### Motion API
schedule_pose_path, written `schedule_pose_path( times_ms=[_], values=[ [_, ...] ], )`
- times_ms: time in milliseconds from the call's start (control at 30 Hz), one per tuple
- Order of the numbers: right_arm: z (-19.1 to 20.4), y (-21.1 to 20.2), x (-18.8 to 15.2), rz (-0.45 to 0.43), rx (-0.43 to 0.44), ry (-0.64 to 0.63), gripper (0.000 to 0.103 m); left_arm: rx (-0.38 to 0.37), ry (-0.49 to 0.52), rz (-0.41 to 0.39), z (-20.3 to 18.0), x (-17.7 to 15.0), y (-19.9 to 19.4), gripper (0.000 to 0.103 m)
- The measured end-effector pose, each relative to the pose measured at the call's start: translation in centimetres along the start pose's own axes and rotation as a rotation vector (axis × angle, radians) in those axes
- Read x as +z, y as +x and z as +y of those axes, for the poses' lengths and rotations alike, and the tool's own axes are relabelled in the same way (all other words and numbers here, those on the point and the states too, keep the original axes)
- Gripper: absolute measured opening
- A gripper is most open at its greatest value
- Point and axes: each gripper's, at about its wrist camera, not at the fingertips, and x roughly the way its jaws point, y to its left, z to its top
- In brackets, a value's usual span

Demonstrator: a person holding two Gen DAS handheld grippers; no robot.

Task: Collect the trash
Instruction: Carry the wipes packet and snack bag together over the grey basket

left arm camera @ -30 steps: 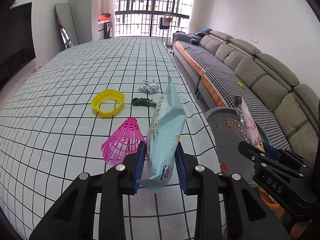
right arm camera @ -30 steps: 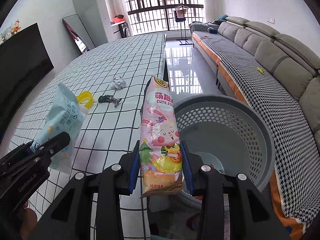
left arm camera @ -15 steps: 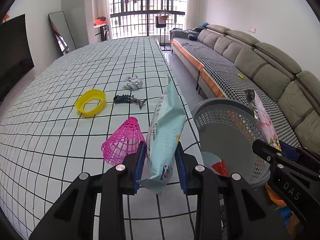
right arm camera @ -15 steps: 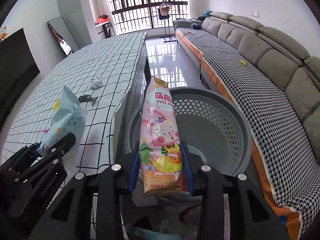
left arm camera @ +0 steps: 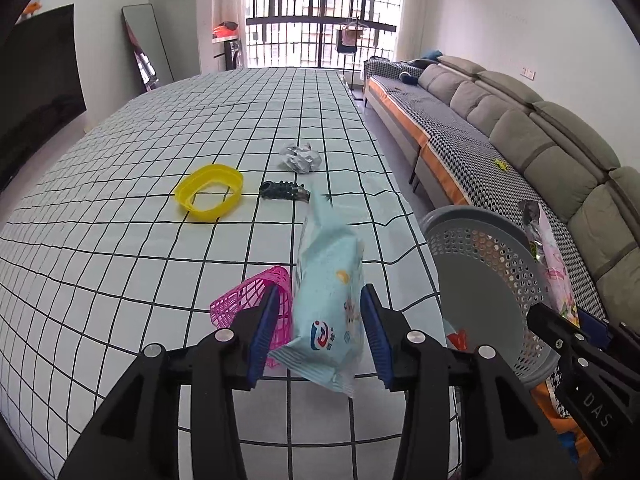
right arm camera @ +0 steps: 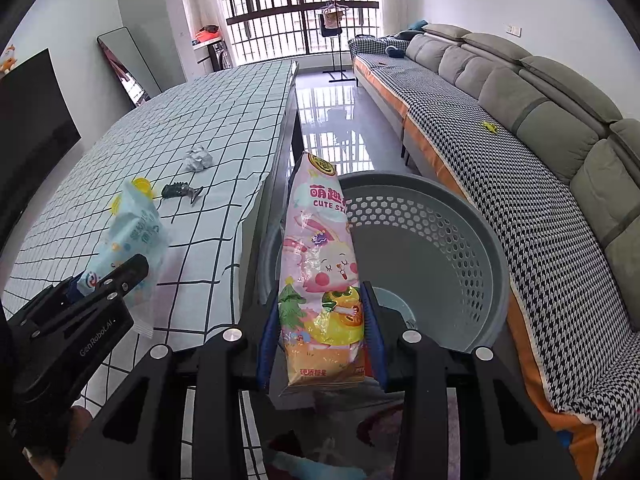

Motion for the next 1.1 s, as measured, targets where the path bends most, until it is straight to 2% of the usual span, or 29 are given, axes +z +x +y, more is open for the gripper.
schedule_pose_path(
  times_ms=[133, 400, 633, 867, 1100],
  values=[
    [0.3, -0.1, -0.1, -0.001, 0.008, -0.008, 0.036, -0.003, -0.004, -0.018, 0.1, -0.1, -0.7, 0.06],
    [0.3, -0.3, -0.4, -0.009, 0.025, -0.003, 0.036, -0.018, -0.008, -0.031, 0.3, -0.2, -1.6, 0.06],
    [-0.3, -0.3, -1.1, -0.007, 0.043, 0.007, 0.036, -0.024, 0.0, -0.002, -0.5, -1.1, -1.3, 0.06],
    [-1.3, -0.1, -1.0, -0.003, 0.051, 0.028, 0.036, -0.016, -0.018, -0.005, -0.6, -1.2, -1.2, 0.077],
    [-1.6, 0.4, -0.8, 0.004, 0.062, 0.032, 0.036, -0.008, -0.063, 0.055, -0.1, -0.7, 0.7, 0.083]
  ],
)
